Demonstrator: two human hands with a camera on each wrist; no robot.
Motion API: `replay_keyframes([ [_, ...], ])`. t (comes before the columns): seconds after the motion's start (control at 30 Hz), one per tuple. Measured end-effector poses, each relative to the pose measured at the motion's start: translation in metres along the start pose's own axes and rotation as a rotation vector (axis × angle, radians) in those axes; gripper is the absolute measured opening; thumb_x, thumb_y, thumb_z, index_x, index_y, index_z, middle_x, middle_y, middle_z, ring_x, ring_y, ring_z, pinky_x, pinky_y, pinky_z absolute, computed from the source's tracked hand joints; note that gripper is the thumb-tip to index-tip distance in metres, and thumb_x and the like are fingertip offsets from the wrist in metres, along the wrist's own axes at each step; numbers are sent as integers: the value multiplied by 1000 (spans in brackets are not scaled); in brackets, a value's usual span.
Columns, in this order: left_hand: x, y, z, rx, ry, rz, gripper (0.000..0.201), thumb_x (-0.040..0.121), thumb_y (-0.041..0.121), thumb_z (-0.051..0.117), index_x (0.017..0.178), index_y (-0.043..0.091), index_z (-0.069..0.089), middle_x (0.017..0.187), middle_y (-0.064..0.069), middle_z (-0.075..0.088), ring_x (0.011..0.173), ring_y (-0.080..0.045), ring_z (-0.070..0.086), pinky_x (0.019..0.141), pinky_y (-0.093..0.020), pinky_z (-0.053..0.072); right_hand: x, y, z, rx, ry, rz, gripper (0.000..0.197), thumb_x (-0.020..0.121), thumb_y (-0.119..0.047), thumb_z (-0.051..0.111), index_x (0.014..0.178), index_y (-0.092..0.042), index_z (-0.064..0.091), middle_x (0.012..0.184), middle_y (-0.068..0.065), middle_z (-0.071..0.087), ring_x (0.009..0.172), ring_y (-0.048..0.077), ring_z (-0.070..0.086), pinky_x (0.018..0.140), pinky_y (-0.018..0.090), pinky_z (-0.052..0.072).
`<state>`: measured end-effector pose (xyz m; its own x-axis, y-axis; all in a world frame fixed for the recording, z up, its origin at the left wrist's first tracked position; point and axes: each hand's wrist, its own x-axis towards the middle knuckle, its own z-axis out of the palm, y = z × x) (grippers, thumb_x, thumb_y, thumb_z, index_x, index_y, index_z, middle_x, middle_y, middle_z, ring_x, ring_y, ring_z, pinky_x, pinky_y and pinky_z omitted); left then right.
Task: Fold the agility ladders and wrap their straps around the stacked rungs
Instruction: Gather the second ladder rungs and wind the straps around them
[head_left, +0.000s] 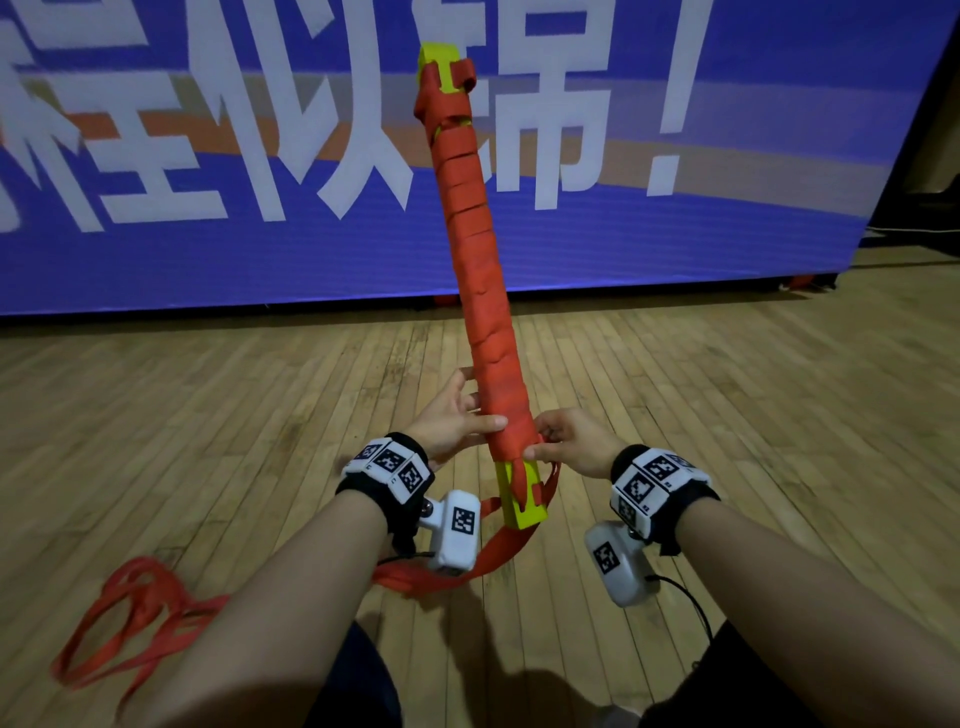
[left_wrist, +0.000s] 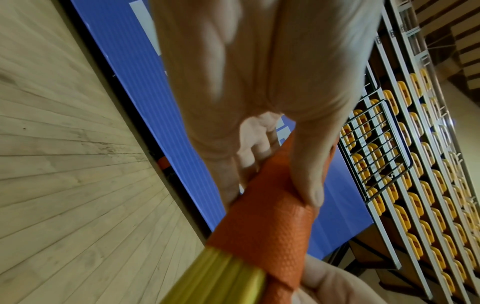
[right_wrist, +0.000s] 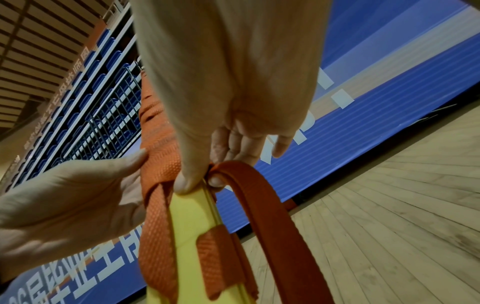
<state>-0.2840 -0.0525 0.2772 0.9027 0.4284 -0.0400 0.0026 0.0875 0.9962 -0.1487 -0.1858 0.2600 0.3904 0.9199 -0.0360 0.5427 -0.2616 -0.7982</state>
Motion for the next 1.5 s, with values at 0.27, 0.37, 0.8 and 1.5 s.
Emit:
replay_keyframes([
  [0.27, -1, 0, -2, 79, 21, 10, 42, 79, -9, 67, 107, 21, 55, 103, 0, 66, 91, -7, 66, 76, -24, 56, -1, 1, -1, 25, -20, -26, 10, 85, -10, 68, 81, -13, 60, 77, 6, 60, 71, 16, 56, 73, 32, 47],
  [0.37, -1, -1, 1, 63, 41, 0, 48, 78, -9, 67, 113, 20, 52, 108, -1, 64, 98, -10, 64, 77, -26, 55, -1, 1, -4, 11, -14, -12, 14, 84, -9, 69, 77, -17, 60, 81, 9, 61, 76, 18, 57, 75, 33, 48],
  [0.8, 5, -8, 8, 35, 211, 75, 76, 77, 0, 74, 136, 22, 31, 114, -6, 53, 102, -19, 59, 86, -44, 54, 2, 4, -4, 22, 110, 27, 19, 85, -3, 66, 70, -14, 60, 67, 7, 62, 64, 18, 58, 72, 38, 52],
  [1.5, 11, -13, 13, 105, 322, 123, 72, 72, 3, 80, 119, 25, 29, 107, 2, 53, 95, -11, 58, 64, -28, 56, 0, -9, 9, -181, 102, 141, 34, 70, -33, 80, 77, -22, 50, 77, -4, 58, 79, 18, 60, 90, 46, 49],
])
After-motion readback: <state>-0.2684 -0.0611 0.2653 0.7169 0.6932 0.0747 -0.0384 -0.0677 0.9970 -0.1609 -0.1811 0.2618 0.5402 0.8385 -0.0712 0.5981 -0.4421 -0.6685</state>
